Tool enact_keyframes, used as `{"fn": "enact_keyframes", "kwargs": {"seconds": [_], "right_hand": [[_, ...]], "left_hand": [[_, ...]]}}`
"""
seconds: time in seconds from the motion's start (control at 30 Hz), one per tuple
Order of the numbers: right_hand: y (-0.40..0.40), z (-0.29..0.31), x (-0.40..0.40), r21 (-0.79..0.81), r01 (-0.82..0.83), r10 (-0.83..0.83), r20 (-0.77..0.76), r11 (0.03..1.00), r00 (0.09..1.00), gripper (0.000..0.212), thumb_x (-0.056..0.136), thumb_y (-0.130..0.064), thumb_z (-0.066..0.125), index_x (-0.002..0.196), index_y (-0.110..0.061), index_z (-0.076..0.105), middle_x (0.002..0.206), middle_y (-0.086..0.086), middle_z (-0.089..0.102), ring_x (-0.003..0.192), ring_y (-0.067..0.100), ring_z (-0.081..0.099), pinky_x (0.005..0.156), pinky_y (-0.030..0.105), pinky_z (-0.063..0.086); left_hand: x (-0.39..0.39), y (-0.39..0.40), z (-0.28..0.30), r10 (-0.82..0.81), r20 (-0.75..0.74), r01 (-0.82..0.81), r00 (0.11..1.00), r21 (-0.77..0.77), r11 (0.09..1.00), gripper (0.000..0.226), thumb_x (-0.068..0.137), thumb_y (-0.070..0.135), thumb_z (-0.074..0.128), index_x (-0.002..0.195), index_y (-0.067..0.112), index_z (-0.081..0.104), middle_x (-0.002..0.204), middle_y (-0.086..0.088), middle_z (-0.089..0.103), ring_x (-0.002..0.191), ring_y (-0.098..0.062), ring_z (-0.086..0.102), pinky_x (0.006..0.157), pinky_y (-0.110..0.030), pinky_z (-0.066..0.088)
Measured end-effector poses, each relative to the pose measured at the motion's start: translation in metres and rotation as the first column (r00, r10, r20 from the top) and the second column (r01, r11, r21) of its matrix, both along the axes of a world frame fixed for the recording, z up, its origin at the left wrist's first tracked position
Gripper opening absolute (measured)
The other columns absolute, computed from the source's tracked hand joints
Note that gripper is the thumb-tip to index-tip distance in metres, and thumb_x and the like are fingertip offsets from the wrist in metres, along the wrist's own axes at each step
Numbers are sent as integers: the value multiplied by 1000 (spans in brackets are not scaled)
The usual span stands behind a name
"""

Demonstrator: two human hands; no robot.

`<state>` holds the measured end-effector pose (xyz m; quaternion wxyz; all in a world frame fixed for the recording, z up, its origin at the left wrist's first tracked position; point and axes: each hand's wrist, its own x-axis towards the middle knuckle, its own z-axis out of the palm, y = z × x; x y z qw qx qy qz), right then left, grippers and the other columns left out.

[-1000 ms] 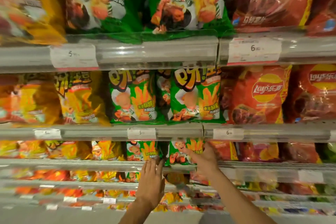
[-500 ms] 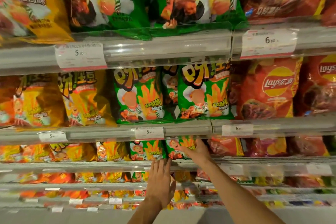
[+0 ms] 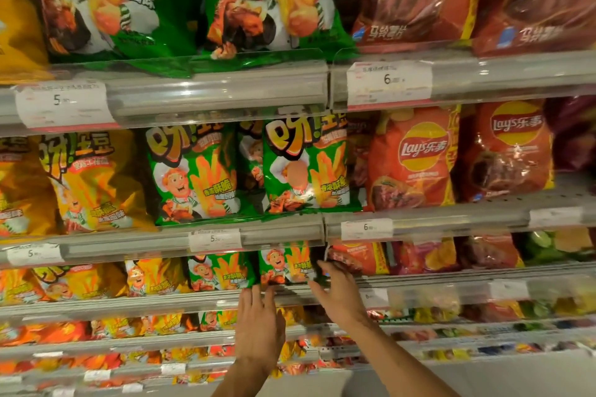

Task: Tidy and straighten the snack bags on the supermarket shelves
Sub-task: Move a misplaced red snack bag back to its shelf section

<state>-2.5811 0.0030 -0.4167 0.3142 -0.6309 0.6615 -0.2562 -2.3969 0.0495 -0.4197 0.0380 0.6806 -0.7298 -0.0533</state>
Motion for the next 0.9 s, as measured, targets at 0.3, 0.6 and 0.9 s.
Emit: {"fn": "enact_keyframes", "kwargs": {"seconds": [0.3,0.6,0.9], "right_hand": [[45,7,-170,2,390,-347,460,921,817,16,90,6,69,104,0,74,94,10,74,82,13,68,78,18,53],[52,9,-346,-78,554,-527,226,829,819,8,91,-7,71,99,-9,70,85,-2,68,88,30,69,74,32,49],[20,16,-398,-19,343,-343,-8,939,939,76,88,-47,73,145,-5,43,140,14,49,132,31,42,109,46,42]], "left_hand": [[-158,-13,3,48,-496,-36,867,34,999,37,96,26,54,131,15,55,136,-9,52,128,-31,50,104,-33,41],[-301,-27,22,131,-663,-197,737,-25,980,56,95,20,63,143,4,40,138,-15,45,120,-34,53,98,-40,47],[-322,-60,25,345,-692,-230,634,257,939,88,85,48,71,149,4,30,130,-17,60,121,-35,57,102,-48,47]]}}
